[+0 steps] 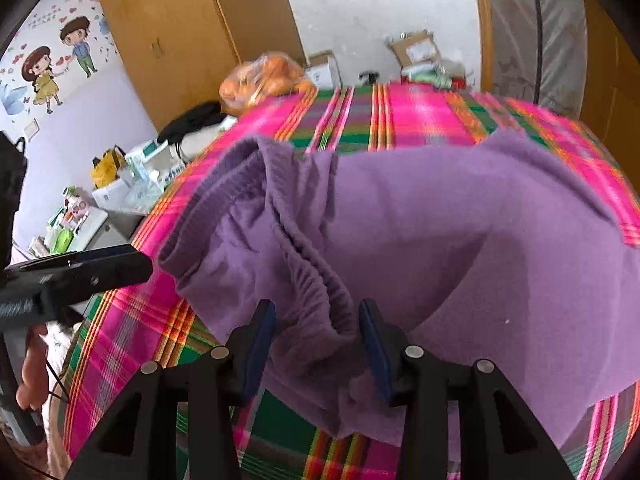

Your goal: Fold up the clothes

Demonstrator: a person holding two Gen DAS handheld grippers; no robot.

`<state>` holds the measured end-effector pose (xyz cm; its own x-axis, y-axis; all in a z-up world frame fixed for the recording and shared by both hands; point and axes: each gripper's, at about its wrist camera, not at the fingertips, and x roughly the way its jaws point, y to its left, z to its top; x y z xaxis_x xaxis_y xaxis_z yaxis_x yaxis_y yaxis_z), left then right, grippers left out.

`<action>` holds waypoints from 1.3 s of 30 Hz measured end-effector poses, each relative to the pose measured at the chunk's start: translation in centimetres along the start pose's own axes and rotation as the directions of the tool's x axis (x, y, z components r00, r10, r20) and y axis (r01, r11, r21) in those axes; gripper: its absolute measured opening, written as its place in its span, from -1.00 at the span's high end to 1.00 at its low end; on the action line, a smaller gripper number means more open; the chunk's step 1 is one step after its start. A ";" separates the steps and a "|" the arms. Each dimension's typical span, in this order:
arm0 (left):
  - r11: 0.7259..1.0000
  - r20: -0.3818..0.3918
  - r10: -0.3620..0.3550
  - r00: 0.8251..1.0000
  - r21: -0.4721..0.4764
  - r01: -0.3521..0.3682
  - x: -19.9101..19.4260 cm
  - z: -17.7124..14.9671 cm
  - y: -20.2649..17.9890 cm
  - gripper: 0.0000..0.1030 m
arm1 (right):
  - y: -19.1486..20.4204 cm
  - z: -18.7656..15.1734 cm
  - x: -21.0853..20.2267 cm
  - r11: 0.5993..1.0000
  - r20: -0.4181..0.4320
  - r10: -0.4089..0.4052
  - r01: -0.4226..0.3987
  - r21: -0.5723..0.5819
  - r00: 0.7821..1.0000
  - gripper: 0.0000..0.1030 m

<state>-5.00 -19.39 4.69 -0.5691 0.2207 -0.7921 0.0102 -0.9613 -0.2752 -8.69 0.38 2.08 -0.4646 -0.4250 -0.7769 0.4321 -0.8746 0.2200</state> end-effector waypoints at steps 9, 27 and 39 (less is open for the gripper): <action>0.992 -0.029 -0.081 0.996 0.096 0.083 1.3 -1.3 -2.9 -0.12 | 0.3 1.5 -2.0 0.991 0.054 0.131 -0.131 0.003 0.990 0.74; 0.987 -0.009 -0.103 0.995 0.120 0.103 3.1 -0.7 -6.0 -0.12 | 1.2 4.5 -3.1 0.923 0.103 0.365 -0.374 0.088 0.925 0.76; 0.994 -0.044 -0.112 0.993 -0.010 0.111 4.6 -0.3 -4.6 0.36 | 0.0 3.9 -2.4 0.912 0.090 0.380 -0.389 0.127 0.920 0.73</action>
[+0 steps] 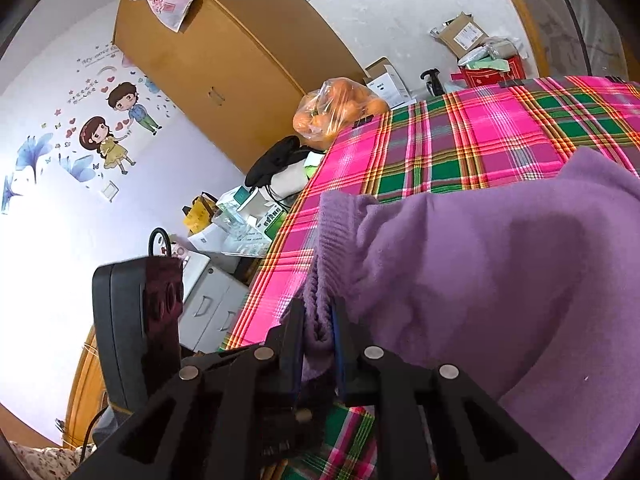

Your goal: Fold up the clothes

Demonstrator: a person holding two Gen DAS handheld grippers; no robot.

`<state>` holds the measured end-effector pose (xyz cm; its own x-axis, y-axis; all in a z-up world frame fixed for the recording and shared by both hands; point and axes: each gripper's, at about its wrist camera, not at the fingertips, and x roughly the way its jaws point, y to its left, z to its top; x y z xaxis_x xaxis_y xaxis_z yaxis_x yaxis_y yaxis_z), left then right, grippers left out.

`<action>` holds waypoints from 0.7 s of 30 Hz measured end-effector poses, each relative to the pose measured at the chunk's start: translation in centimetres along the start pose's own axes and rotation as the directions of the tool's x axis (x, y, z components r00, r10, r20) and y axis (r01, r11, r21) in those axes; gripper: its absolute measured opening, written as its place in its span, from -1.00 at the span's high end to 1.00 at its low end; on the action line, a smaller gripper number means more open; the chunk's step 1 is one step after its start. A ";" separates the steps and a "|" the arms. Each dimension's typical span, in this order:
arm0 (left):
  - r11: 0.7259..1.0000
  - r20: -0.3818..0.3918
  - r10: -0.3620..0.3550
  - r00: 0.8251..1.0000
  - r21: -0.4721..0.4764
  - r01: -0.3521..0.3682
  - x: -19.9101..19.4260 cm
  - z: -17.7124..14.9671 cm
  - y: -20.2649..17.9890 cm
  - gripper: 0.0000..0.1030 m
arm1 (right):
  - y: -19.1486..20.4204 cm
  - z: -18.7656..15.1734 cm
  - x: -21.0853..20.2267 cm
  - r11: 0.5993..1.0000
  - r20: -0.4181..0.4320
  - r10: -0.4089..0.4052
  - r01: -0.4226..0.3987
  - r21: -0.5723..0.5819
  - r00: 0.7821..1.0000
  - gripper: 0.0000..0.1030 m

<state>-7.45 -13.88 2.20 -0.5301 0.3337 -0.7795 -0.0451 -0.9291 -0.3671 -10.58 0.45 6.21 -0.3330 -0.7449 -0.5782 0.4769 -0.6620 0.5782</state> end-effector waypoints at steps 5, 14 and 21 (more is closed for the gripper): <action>0.998 0.031 0.060 0.998 -0.009 -0.059 -0.2 0.0 0.1 0.82 | -0.3 -0.3 -0.3 1.000 -0.002 -0.011 0.011 -0.012 1.000 0.68; 0.998 0.098 0.032 0.995 -0.048 -0.027 -1.7 1.2 0.4 0.93 | -2.1 -1.3 -3.0 0.990 0.029 -0.135 0.136 -0.040 0.990 0.39; 0.996 0.178 0.014 0.984 -0.088 0.002 -3.7 2.9 1.3 0.93 | -2.3 -3.9 -3.5 0.941 0.013 -0.281 0.279 -0.191 0.959 0.31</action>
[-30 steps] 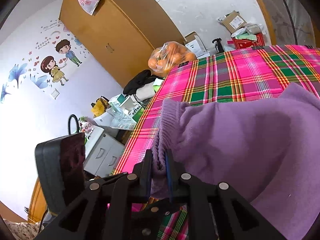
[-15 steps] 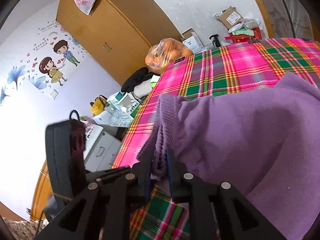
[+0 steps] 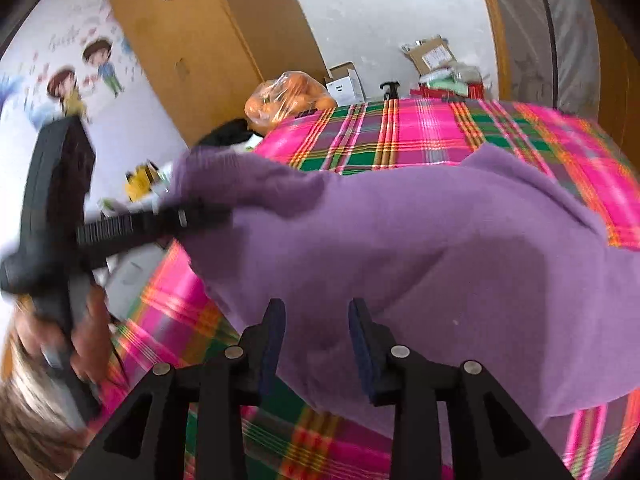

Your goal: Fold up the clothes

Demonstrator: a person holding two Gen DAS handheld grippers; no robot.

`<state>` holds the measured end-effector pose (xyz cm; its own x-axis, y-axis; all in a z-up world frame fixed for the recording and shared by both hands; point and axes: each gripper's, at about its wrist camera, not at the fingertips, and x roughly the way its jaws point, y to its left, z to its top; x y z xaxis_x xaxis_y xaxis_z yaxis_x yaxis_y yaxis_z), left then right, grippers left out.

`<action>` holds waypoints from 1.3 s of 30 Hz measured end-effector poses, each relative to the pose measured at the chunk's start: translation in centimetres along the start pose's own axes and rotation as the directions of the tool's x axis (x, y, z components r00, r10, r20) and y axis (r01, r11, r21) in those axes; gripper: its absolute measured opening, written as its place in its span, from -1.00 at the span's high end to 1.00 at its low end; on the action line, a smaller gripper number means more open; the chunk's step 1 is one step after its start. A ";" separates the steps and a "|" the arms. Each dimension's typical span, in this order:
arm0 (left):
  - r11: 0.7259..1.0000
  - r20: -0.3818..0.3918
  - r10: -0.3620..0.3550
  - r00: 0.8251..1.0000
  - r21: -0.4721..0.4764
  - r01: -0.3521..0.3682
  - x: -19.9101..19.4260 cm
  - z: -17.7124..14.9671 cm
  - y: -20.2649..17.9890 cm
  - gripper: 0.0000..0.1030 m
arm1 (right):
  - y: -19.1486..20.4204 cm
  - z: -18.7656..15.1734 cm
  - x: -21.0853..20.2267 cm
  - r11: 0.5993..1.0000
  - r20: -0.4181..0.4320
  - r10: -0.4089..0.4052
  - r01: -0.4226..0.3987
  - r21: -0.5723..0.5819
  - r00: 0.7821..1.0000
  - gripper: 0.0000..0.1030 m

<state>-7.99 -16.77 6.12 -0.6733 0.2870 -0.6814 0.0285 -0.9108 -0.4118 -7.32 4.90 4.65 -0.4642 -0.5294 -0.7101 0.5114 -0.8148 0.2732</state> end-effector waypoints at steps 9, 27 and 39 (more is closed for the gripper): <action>0.999 0.075 -0.003 0.997 -0.053 0.007 -1.7 2.0 0.6 0.93 | 2.3 -1.6 0.0 0.967 0.029 -0.129 0.132 -0.216 0.991 0.14; 0.995 0.200 -0.004 0.980 -0.099 0.024 -4.8 5.5 1.0 0.93 | -2.5 -2.2 -1.2 0.860 0.123 -0.505 0.509 -0.008 0.854 0.09; 0.995 0.248 -0.010 0.969 -0.090 0.033 -6.3 6.0 0.3 0.93 | -3.7 -0.3 -5.8 0.839 0.277 -0.537 0.539 0.074 0.797 0.87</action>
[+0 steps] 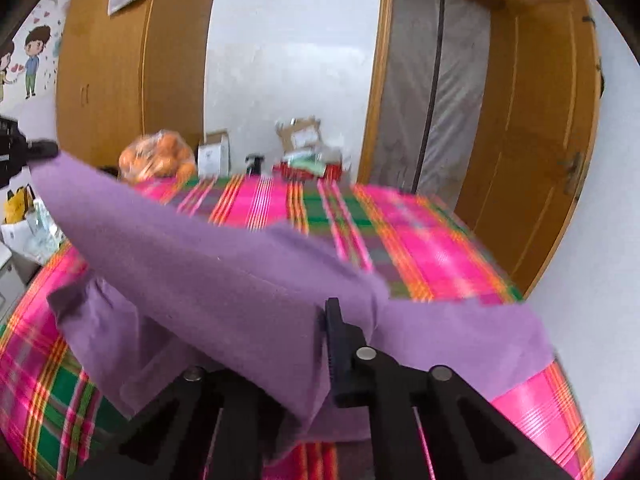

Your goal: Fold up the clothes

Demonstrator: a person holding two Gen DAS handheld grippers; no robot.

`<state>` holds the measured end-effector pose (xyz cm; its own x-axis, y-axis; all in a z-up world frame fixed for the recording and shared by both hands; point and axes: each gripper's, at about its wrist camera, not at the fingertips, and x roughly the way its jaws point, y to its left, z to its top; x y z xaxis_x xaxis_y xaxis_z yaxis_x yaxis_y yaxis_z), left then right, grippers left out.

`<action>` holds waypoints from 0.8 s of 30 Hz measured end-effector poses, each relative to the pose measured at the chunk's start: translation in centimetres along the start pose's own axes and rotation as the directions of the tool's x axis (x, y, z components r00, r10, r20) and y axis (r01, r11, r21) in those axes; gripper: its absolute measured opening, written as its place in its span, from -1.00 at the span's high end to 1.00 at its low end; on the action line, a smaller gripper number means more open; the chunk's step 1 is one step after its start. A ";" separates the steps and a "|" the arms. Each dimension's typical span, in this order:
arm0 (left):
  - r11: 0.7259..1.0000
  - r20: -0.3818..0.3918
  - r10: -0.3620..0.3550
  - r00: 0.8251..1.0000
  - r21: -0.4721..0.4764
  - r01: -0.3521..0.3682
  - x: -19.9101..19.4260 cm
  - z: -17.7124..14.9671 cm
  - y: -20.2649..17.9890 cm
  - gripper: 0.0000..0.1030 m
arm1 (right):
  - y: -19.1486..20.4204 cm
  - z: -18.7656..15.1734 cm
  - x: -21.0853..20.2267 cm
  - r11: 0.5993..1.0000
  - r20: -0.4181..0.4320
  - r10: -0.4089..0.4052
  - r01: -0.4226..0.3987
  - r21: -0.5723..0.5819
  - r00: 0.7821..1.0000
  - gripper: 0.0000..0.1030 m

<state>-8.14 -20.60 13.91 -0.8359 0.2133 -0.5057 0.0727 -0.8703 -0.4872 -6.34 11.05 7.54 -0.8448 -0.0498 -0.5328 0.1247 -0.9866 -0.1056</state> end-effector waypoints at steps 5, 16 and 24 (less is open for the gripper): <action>0.999 0.065 -0.024 0.998 0.026 0.022 -2.0 0.5 -1.6 0.93 | -0.7 2.1 -2.7 1.000 0.091 -0.015 0.014 0.015 0.996 0.87; 0.996 0.176 -0.052 0.983 0.086 0.038 -6.2 1.4 -4.0 0.93 | -1.3 5.4 -7.1 1.000 0.235 -0.013 0.011 0.011 0.972 0.92; 0.996 0.171 -0.013 0.985 0.086 -0.002 -5.2 2.0 -3.6 0.93 | -1.3 7.0 -3.2 1.000 0.148 0.018 -0.016 -0.016 0.989 0.92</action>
<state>-5.11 -19.46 19.76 -0.9174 0.1457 -0.3703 0.0272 -0.9054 -0.4236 -7.41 11.40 15.29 -0.9100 -0.0898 -0.4049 0.1464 -0.9830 -0.1110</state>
